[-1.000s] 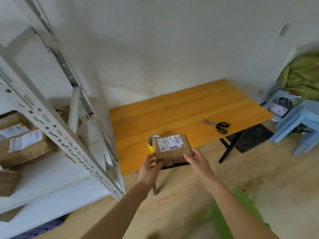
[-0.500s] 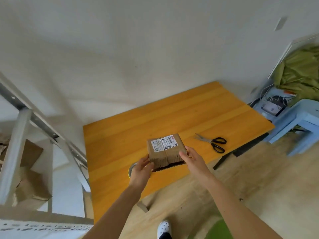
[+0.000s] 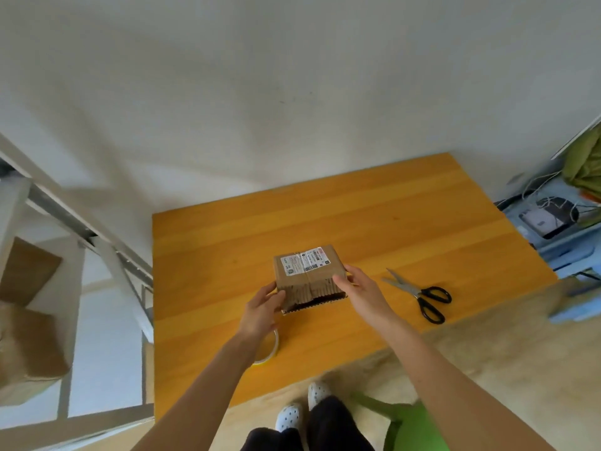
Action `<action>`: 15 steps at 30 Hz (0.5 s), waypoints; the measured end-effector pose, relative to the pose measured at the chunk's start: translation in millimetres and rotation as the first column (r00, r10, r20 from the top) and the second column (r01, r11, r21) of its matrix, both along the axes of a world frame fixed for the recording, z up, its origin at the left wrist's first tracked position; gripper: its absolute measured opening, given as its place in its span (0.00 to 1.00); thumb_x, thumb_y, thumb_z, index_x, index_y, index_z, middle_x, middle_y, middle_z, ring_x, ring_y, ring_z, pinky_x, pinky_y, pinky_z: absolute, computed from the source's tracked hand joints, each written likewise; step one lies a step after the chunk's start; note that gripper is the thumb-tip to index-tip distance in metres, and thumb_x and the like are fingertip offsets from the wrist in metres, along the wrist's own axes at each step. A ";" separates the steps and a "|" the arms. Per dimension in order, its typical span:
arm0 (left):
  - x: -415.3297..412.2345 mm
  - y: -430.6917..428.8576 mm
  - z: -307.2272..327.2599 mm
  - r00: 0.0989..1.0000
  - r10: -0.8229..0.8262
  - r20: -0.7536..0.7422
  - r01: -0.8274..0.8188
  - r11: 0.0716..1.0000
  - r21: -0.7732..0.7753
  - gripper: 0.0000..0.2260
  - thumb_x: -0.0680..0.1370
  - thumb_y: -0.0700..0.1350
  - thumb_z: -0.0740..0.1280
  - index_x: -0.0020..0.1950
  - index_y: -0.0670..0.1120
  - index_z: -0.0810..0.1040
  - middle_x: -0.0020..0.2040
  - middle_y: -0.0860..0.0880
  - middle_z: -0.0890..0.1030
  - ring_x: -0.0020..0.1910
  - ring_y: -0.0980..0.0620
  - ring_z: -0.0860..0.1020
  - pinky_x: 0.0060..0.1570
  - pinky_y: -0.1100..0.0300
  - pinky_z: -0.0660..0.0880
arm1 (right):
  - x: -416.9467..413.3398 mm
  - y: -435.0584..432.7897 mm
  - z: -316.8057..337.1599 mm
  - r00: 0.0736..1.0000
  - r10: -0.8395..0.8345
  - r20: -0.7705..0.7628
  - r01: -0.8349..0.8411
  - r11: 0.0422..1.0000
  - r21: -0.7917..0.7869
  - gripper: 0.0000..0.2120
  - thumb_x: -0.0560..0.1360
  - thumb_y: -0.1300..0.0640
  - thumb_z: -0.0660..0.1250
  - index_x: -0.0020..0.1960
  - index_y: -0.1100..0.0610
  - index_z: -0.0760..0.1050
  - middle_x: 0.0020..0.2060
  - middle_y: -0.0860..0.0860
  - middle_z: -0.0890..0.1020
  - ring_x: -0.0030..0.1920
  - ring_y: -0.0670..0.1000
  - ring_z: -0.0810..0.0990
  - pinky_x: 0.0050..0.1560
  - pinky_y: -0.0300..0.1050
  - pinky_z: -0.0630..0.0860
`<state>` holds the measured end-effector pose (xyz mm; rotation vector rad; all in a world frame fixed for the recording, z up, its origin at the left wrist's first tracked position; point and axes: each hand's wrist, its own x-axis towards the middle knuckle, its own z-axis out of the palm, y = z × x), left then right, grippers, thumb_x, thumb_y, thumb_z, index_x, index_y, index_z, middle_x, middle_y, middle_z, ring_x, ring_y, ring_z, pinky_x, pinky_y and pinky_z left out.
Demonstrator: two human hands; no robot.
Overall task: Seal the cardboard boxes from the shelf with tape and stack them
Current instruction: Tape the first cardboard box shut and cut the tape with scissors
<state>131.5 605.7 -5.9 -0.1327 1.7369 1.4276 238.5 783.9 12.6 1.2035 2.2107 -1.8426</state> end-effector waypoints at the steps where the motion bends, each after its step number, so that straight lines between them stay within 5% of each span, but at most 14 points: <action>1: -2.4 2.0 -1.2 1.000 0.014 0.003 -0.014 1.000 -0.004 0.17 0.80 0.47 0.63 0.69 0.53 0.71 0.60 0.48 0.78 0.60 0.48 0.76 0.64 0.44 0.70 | -3.9 2.3 -2.0 1.000 0.012 0.005 -0.012 1.000 -0.002 0.26 0.80 0.45 0.61 0.75 0.51 0.62 0.64 0.47 0.74 0.54 0.44 0.74 0.44 0.34 0.69; 4: -12.1 10.3 -3.6 0.999 0.052 -0.007 -0.052 0.999 -0.010 0.16 0.81 0.48 0.63 0.69 0.53 0.70 0.61 0.48 0.77 0.60 0.48 0.75 0.63 0.46 0.71 | -17.6 10.7 -5.1 0.998 0.059 -0.005 -0.060 0.998 -0.019 0.24 0.80 0.45 0.62 0.74 0.48 0.63 0.59 0.42 0.74 0.51 0.37 0.74 0.43 0.32 0.68; 9: -20.5 22.2 -4.2 0.989 0.151 0.012 -0.150 0.988 -0.029 0.13 0.80 0.50 0.63 0.65 0.55 0.72 0.63 0.50 0.76 0.63 0.49 0.72 0.58 0.50 0.72 | -40.8 31.5 -12.2 0.986 0.160 -0.044 -0.163 0.984 -0.077 0.17 0.81 0.52 0.63 0.69 0.45 0.67 0.62 0.45 0.76 0.57 0.41 0.75 0.45 0.31 0.71; 13: -27.6 31.8 -5.3 0.978 0.207 0.012 -0.205 0.976 -0.071 0.16 0.81 0.52 0.62 0.69 0.54 0.71 0.61 0.51 0.77 0.60 0.49 0.75 0.57 0.50 0.73 | -55.7 46.8 -21.6 0.972 0.233 -0.029 -0.235 0.964 -0.128 0.22 0.79 0.57 0.67 0.70 0.46 0.67 0.55 0.38 0.76 0.50 0.32 0.76 0.38 0.24 0.71; 15: -31.5 37.1 -5.7 0.974 0.225 -0.006 -0.225 0.971 -0.086 0.17 0.81 0.52 0.61 0.70 0.52 0.71 0.61 0.50 0.77 0.59 0.48 0.75 0.54 0.52 0.72 | -60.0 52.2 -25.8 0.961 0.276 -0.011 -0.275 0.953 -0.131 0.28 0.76 0.58 0.70 0.71 0.46 0.64 0.57 0.40 0.76 0.58 0.40 0.75 0.46 0.28 0.72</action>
